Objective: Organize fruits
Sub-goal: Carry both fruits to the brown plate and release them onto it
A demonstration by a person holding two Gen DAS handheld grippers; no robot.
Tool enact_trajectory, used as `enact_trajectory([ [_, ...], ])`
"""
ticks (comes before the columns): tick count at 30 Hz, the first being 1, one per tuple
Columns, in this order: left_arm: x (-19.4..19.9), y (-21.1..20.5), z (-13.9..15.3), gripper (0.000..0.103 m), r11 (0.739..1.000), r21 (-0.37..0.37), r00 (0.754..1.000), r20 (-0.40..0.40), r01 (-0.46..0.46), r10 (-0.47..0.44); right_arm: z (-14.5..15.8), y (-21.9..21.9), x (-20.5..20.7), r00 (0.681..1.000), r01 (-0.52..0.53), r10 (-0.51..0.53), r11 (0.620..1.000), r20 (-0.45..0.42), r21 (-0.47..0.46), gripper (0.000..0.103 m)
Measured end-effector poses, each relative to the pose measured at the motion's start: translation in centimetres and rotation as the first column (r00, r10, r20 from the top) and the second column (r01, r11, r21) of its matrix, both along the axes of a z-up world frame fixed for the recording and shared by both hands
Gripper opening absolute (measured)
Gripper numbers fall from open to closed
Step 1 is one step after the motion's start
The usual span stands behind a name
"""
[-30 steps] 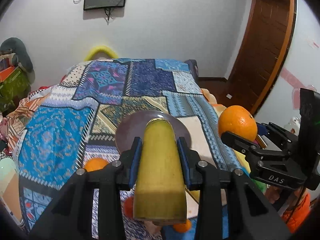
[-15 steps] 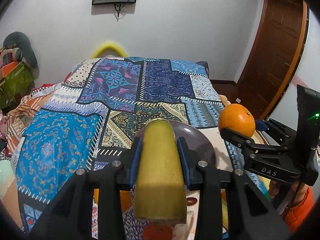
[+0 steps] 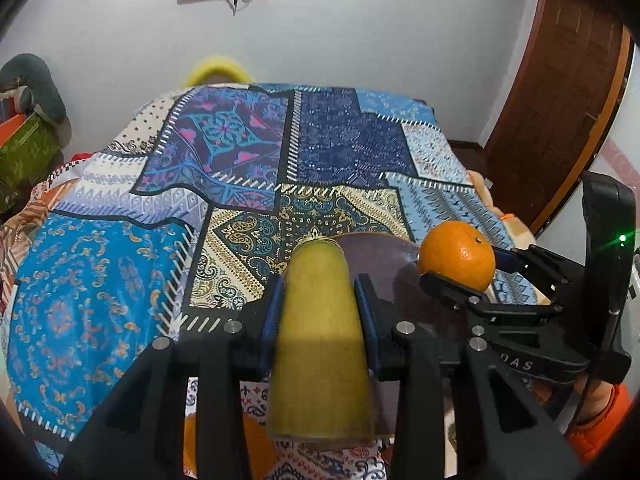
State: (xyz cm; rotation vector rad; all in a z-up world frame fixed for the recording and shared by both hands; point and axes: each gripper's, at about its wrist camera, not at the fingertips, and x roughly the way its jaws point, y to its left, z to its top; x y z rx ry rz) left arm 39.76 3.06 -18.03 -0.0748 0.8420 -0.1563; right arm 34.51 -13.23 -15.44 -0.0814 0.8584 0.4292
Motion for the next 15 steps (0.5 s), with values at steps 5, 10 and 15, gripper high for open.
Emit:
enact_trajectory([
  [5, 1.7, -0.8, -1.7, 0.036, 1.0, -0.013, 0.998, -0.056, 0.026, -0.027, -1.0, 0.3, 0.5, 0.999, -0.016, 0.015, 1.0, -0.031, -0.025, 0.066],
  [10, 2.5, -2.0, -3.0, 0.036, 0.999, 0.024, 0.996, -0.082, 0.037, -0.035, -1.8, 0.5, 0.9, 0.998, -0.026, 0.023, 0.999, -0.052, -0.047, 0.066],
  [15, 3.0, -2.3, -3.7, 0.036, 0.998, 0.036, 0.993, -0.111, 0.047, -0.043, -2.7, 0.5, 1.4, 0.997, -0.021, 0.018, 0.999, -0.081, -0.033, 0.067],
])
